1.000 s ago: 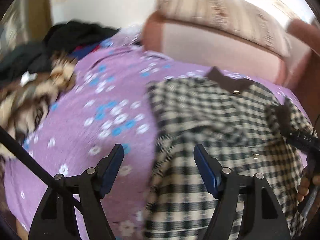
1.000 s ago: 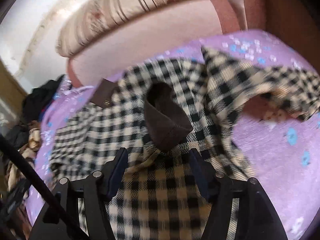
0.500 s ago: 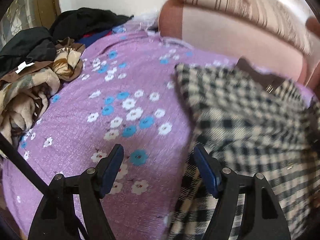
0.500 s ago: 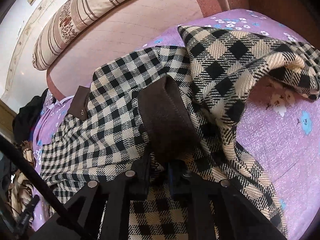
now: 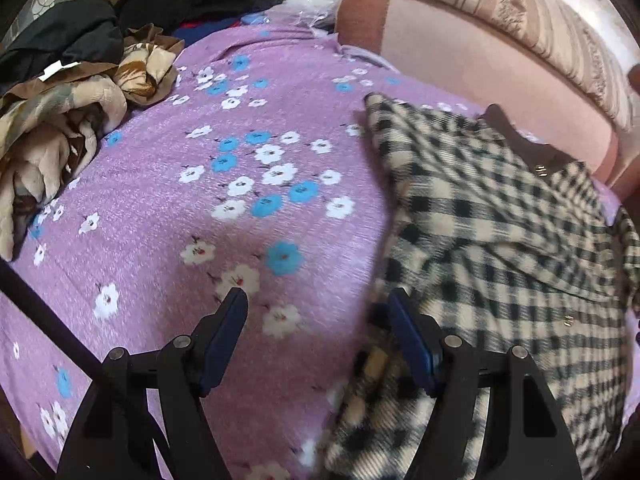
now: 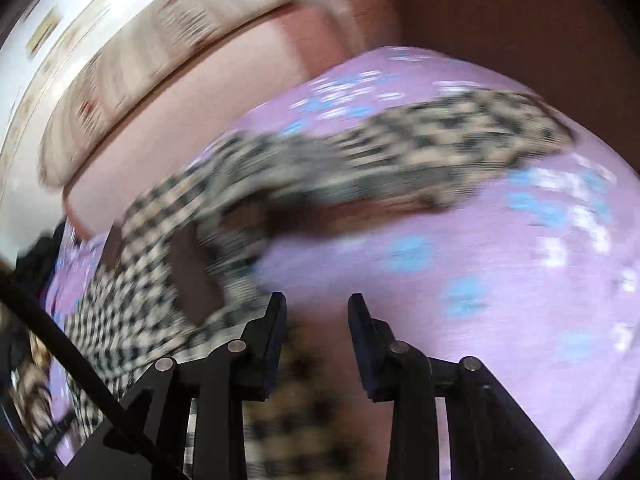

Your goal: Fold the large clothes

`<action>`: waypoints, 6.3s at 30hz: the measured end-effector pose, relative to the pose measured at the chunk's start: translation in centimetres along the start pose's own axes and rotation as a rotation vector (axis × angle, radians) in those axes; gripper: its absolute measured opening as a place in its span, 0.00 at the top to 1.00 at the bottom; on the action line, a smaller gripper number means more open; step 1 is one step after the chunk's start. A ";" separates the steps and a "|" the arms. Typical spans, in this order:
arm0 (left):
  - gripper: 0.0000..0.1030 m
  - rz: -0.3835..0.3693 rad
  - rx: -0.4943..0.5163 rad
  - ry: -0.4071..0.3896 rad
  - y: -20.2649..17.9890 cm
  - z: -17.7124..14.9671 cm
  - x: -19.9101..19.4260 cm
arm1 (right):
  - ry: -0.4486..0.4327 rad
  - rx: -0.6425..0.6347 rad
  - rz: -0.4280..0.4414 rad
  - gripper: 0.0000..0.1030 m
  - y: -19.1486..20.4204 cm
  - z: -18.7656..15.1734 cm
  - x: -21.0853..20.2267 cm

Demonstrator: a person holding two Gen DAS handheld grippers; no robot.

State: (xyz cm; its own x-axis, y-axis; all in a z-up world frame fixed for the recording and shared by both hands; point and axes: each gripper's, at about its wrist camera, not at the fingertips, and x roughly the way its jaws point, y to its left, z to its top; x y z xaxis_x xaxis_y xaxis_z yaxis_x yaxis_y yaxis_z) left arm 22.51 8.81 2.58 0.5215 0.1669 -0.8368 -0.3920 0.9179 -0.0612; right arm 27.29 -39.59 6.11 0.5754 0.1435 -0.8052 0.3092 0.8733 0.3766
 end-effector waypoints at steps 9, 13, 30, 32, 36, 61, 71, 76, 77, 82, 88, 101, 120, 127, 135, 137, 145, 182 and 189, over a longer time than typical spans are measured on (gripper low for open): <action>0.31 -0.074 0.093 -0.072 -2.1 -2.4 -3.1 | -0.062 0.380 0.052 0.54 -14.1 5.0 -0.8; 0.31 -0.084 0.087 -0.068 -2.3 -3.0 -3.4 | -0.104 0.381 0.068 0.49 -14.9 7.1 0.6; 0.31 -0.067 0.071 -0.052 -3.0 -2.5 -2.3 | -0.289 0.412 -0.226 0.94 -17.4 10.5 -2.7; 0.31 -0.073 0.071 -0.059 -2.9 -2.4 -2.6 | -0.288 0.385 -0.251 0.94 -16.4 10.5 -2.5; 0.31 -0.061 0.088 -0.083 -2.9 -2.4 -3.1 | -0.302 0.321 -0.242 0.94 -13.4 11.0 -2.4; 0.31 -0.167 0.004 -0.053 -2.2 -1.1 -3.4 | 0.115 -0.422 0.351 0.90 16.6 -1.0 5.9; 0.26 -0.306 0.110 -0.094 -12.1 1.3 -5.4 | 0.293 -0.365 0.631 0.44 14.4 -0.7 5.0; 0.26 -0.336 0.295 -0.119 -21.0 0.9 -5.2 | 0.214 -0.222 0.629 0.44 10.1 1.9 3.8; 0.26 -0.343 0.335 -0.127 -22.8 0.6 -5.2 | 0.210 -0.194 0.636 0.44 9.5 2.4 3.7; 0.26 -0.325 0.494 -0.148 -29.6 -0.5 -3.5 | 0.161 -0.077 0.630 0.44 6.3 5.1 3.1; 0.27 -0.192 0.711 -0.199 -36.0 -1.7 -0.2 | 0.113 -0.025 0.574 0.44 3.8 6.7 3.0; 0.90 -0.144 0.343 -0.260 -24.1 8.4 -2.1 | 0.036 -0.056 0.430 0.44 3.2 7.4 3.4; 0.53 -0.078 -0.194 -0.101 -1.2 8.7 2.4 | 0.109 -0.477 0.014 0.44 12.7 0.8 7.9; 0.50 -0.099 -0.044 -0.163 -5.2 10.0 1.2 | -0.062 -0.415 0.129 0.49 12.9 1.6 4.4; 0.49 0.027 0.074 -0.009 -8.8 9.9 8.2 | 0.120 -0.400 0.305 0.55 14.0 -0.2 8.3; 0.41 0.000 0.013 -0.003 -7.6 9.9 8.9 | 0.122 -0.377 0.144 0.60 12.4 0.2 9.8; 0.36 -0.016 0.042 -0.014 -5.6 8.6 5.0 | 0.055 -0.344 0.055 0.51 10.7 1.5 8.2; 0.44 -0.548 0.057 0.140 4.1 -16.6 -10.2 | 0.482 0.178 0.619 0.47 -7.3 -17.7 -5.8; 0.44 -0.540 0.071 0.111 4.3 -19.1 -11.4 | 0.448 0.132 0.589 0.47 -7.4 -20.5 -8.1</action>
State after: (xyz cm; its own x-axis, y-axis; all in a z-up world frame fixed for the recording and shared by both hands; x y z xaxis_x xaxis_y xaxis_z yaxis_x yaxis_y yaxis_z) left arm 0.40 3.98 1.42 0.5500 -0.3692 -0.7491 -0.0371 0.8853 -0.4635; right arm 4.82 -37.67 0.48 0.3194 0.7701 -0.5522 0.1498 0.5344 0.8319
